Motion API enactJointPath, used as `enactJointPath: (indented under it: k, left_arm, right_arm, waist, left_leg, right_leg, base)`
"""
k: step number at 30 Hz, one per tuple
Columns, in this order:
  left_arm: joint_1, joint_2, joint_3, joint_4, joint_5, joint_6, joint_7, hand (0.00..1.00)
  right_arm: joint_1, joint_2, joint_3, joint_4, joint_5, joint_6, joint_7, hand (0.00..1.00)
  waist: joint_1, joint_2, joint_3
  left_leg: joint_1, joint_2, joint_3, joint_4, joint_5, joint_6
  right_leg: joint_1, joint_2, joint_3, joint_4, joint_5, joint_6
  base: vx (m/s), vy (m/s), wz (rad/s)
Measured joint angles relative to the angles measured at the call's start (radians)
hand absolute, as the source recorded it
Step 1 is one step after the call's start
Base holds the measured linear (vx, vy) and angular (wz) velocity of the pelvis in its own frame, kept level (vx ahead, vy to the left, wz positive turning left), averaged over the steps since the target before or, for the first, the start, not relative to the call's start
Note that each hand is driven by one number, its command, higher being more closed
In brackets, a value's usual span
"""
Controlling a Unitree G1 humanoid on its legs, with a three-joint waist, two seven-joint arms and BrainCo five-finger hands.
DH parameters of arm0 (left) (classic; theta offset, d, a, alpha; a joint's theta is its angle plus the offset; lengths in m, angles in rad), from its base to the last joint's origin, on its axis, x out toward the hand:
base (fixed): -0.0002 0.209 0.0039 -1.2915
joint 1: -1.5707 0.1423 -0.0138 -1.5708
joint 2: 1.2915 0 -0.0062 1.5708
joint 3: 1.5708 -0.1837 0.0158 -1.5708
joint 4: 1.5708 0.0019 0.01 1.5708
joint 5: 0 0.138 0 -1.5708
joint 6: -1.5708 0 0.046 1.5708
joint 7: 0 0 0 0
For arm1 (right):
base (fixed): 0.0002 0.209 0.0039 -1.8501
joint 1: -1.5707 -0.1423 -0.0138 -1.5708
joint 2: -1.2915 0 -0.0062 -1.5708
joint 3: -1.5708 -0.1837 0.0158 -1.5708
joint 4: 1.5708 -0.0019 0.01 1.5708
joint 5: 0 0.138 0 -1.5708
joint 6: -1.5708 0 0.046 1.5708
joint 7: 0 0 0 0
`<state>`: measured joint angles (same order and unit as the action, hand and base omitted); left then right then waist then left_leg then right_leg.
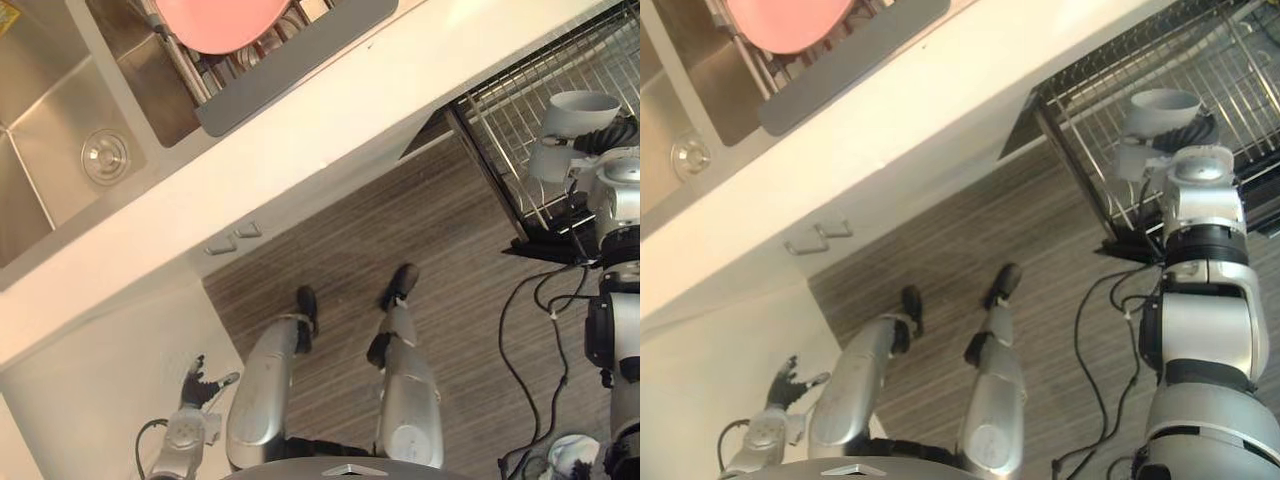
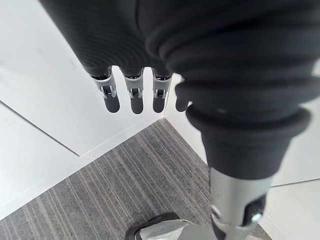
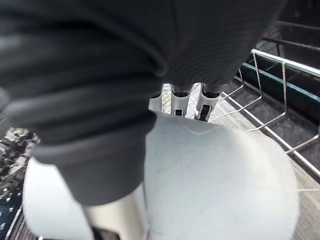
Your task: Walk over to the sink, pick up the cup, carry it to the dishwasher, place the cup inside the dishwasher, then close the dishwasher door
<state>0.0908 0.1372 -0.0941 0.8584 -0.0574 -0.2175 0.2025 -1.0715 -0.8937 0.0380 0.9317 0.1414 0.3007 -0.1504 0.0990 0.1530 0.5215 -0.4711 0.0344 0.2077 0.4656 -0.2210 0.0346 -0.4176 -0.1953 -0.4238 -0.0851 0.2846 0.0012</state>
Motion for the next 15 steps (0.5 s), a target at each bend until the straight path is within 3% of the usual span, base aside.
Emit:
enactJointPath:
  k: [1, 2, 9, 15]
  left_arm:
    - [0.000, 0.000, -0.006, 0.000, 0.000, 0.000, -0.001, 0.00]
    - [0.000, -0.002, -0.014, 0.000, -0.001, 0.000, -0.007, 0.00]
    - [0.007, -0.003, -0.066, -0.002, -0.027, -0.005, -0.014, 0.00]
    - [0.029, -0.020, -0.065, -0.015, -0.049, 0.001, -0.026, 0.00]
  right_arm:
    - [-0.005, -0.008, 0.004, 0.000, -0.010, 0.004, 0.002, 1.00]
    - [-0.025, -0.022, 0.028, 0.001, -0.030, 0.009, 0.010, 0.00]
    - [-0.107, -0.030, 0.081, 0.005, -0.068, 0.008, 0.018, 0.00]
    - [-0.107, -0.030, 0.082, -0.011, 0.006, -0.013, 0.165, 0.00]
  waist:
    - [0.003, 0.001, 0.000]
    - [0.012, 0.009, -0.001]
    - [0.041, 0.028, -0.013]
    - [0.029, 0.053, -0.030]
  left_leg:
    - [0.000, -0.002, -0.003, 0.001, -0.001, -0.002]
    - [-0.001, -0.006, -0.019, 0.001, -0.003, -0.005]
    - [0.004, -0.029, -0.051, -0.023, 0.002, -0.006]
    - [0.053, -0.039, -0.059, -0.071, 0.024, -0.013]
  right_leg:
    - [-0.001, -0.003, -0.002, 0.002, 0.020, 0.005]
    - [-0.005, -0.001, 0.003, 0.002, 0.024, 0.016]
    - [-0.009, -0.012, 0.017, 0.002, 0.036, 0.028]
    - [0.021, -0.018, 0.004, 0.002, 0.033, 0.027]
  base:
    - [0.08, -0.057, -0.11]
    - [0.08, -0.050, -0.14]
    - [-0.01, -0.024, 0.01]
    - [0.00, -0.029, 0.02]
